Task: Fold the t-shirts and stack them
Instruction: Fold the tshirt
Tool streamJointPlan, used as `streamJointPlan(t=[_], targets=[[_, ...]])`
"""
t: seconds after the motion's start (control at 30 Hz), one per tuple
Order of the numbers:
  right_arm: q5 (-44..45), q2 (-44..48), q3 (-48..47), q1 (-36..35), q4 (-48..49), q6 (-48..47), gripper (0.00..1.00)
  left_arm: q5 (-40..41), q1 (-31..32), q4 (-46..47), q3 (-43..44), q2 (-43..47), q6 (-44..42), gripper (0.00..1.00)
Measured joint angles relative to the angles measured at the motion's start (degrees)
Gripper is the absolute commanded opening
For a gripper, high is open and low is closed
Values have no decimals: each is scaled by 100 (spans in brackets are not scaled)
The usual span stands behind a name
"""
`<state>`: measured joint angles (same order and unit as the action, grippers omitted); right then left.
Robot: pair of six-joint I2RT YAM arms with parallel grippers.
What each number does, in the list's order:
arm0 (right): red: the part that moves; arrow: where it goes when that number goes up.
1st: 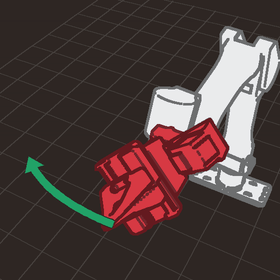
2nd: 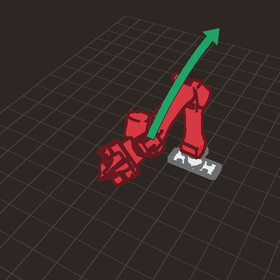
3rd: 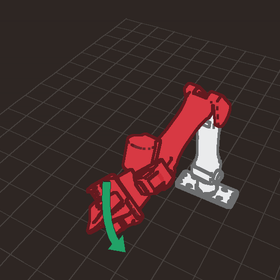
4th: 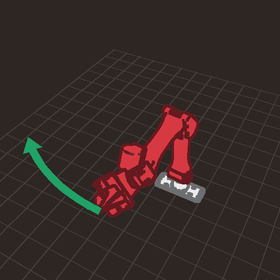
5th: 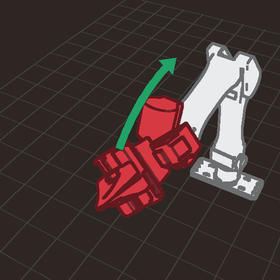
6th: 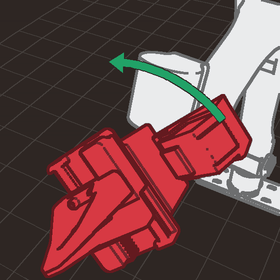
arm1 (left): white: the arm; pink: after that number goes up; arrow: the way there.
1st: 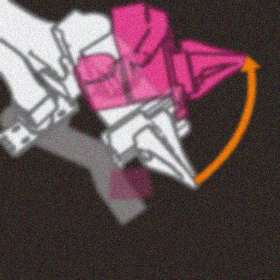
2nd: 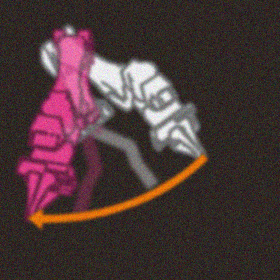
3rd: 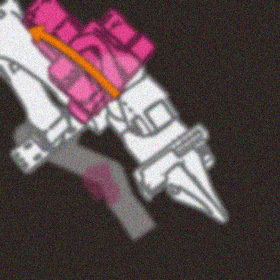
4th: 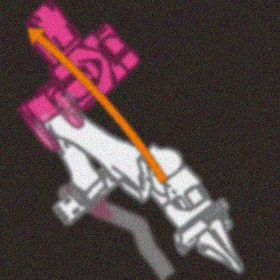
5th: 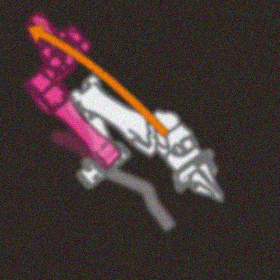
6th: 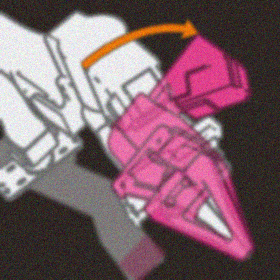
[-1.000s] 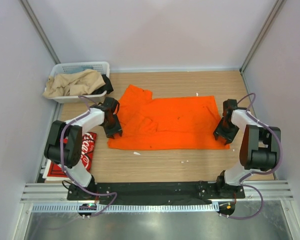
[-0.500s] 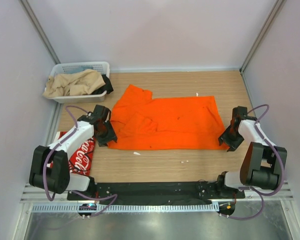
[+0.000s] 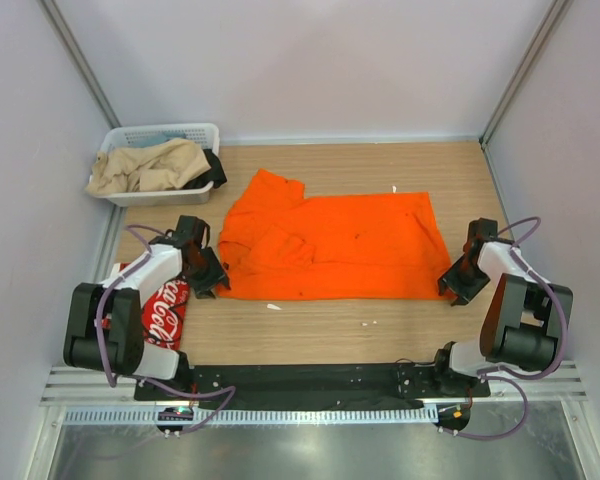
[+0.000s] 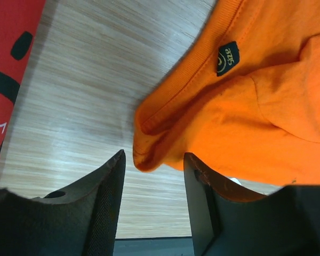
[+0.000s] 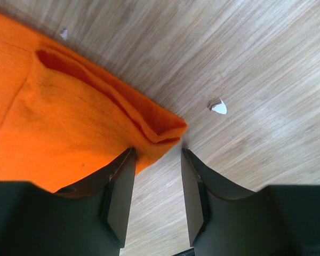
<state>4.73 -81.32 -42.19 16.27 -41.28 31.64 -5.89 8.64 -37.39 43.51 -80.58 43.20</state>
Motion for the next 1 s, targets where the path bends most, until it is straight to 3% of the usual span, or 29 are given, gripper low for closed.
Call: streamJointPlan(t=[0.1,0.17,0.2,0.27,0.4,0.47,0.5,0.57,0.63,0.67,0.83,0.93,0.97,1.0], targets=[[-48,-28,15,35,61,26,31,-15,-39,76,-13,-149,0,35],[-81,-37,20,35,114,52,19,-11,-55,125,-42,-251,4,21],[-98,-48,20,35,138,85,5,0,-63,140,-48,-304,2,14],[-103,-50,17,35,155,170,1,-42,-96,153,-33,-398,2,0],[-17,-46,15,35,105,354,4,-83,-166,131,79,-522,-13,0],[-13,-46,4,39,66,435,23,-74,-208,136,111,-544,-15,5],[-4,-44,-4,42,31,463,35,-66,-225,129,111,-535,-15,16],[44,-31,-35,42,-127,439,43,-13,-232,81,103,-459,-24,47],[140,7,-157,-11,-361,378,48,57,-245,-72,74,-210,-15,58],[210,33,-278,-55,-474,317,49,79,-258,-168,72,-7,-28,58],[439,83,-1338,-595,-411,4,49,114,-267,-730,461,782,-278,53],[472,-216,-2009,-984,-4,-133,45,-133,-269,-673,896,723,-614,47],[455,-527,-2341,-1097,127,-166,42,-271,-269,-614,1040,610,-704,47],[420,-898,-2723,-1185,286,-175,18,-409,-254,-570,1198,446,-798,46]])
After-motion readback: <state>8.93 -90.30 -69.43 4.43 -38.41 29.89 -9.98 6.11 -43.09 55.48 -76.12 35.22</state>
